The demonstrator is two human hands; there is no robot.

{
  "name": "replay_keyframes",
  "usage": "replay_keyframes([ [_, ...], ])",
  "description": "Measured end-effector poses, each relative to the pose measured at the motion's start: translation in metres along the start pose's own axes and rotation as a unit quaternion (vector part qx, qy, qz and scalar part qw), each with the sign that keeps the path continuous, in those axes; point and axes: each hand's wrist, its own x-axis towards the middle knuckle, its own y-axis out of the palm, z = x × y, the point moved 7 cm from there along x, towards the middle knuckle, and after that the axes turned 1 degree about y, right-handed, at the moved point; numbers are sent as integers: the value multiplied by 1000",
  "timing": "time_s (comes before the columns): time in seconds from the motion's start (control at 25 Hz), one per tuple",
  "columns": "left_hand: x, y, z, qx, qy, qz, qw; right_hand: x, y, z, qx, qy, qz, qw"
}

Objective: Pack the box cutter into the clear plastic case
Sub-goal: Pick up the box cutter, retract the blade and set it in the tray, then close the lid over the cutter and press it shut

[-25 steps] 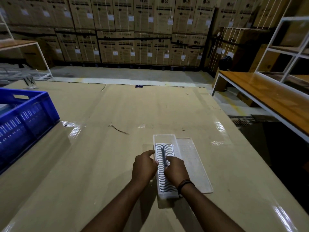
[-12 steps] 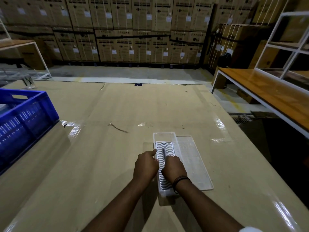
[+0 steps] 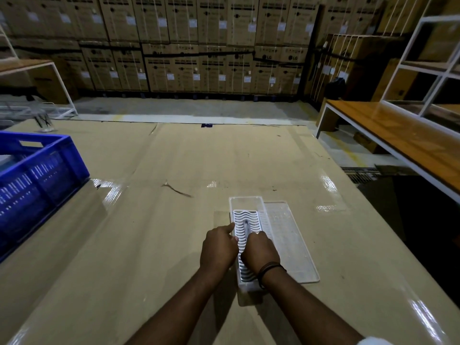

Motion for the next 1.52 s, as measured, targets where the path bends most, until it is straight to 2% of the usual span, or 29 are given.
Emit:
replay_keyframes([
  [0.08,-2,-1,0,-2,4,-12,1000,-2,-1,2,-10,-12,1,1000],
  [0.16,-2,-1,1,-10,1,-16,1000,-6,-10,4,-4,-26,-31,999],
  [0.32,-5,-5,-3,-35,9,-25,999,-13,-54,6,25,-69,-178,981],
  [0.4,-6,-5,-4,-45,11,-25,999,-8,-71,-6,29,-52,-213,975],
  [0.52,-6,-4,-2,-57,4,-30,998,2,-80,-38,27,10,-200,979],
  [0.64,-7,-4,-1,-62,9,-27,998,10,-62,-74,2,103,-115,988],
  [0.76,-7,-4,-1,-69,13,-28,997,14,-41,-100,31,182,-33,982],
  [0.92,-7,-3,-2,-74,10,-27,997,18,-26,-116,38,228,29,973],
  [1.04,-7,-3,-1,-70,6,-22,997,16,-21,-117,4,234,30,972],
  [1.2,-7,-3,1,-71,1,-18,997,16,-42,-119,27,231,-6,973],
  [1.4,-6,0,0,-65,-2,-26,998,15,-91,-85,110,115,-80,984],
  [1.52,-5,-2,2,-66,-7,-27,997,5,-109,-62,121,72,-109,984],
])
